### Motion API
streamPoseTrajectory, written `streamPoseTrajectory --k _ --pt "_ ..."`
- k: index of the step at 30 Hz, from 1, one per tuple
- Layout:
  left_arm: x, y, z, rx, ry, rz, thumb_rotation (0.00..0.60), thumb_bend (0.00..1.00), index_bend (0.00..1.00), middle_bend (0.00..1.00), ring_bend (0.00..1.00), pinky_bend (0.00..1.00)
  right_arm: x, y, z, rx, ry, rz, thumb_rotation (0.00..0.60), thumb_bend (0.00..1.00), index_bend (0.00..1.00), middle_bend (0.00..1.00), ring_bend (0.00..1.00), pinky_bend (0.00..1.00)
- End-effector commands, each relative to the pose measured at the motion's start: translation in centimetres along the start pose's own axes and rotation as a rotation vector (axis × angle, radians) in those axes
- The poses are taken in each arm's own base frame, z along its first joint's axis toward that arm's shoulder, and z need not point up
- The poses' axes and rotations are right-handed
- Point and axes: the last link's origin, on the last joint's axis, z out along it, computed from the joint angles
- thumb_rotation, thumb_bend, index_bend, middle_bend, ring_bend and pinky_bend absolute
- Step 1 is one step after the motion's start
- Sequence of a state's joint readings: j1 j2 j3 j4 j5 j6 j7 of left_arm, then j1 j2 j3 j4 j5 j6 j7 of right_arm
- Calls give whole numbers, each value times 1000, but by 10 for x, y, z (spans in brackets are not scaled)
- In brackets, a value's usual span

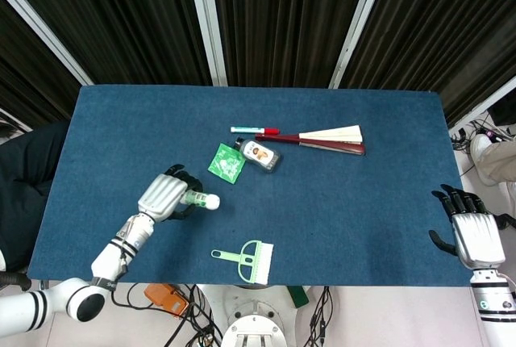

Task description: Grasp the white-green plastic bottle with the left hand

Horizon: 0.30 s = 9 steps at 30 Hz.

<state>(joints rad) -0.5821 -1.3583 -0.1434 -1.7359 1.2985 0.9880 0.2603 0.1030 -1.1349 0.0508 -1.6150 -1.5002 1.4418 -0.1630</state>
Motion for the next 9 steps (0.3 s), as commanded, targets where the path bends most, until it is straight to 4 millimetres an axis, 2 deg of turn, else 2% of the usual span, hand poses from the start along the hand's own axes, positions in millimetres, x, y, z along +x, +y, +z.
streamPoseTrajectory --k 1,4,9 --pt "58 24 -6 -80 49 -19 600 470 604 639 285 146 0 0 -1 3 -4 -5 600 346 279 205 213 216" --pt "84 35 -8 -101 55 -81 600 469 604 639 285 146 0 0 -1 2 -6 -5 600 347 279 205 213 216" --pt "113 39 -11 -111 48 -180 600 466 604 639 285 146 1 1 -1 0 -6 2 600 346 266 205 213 216"
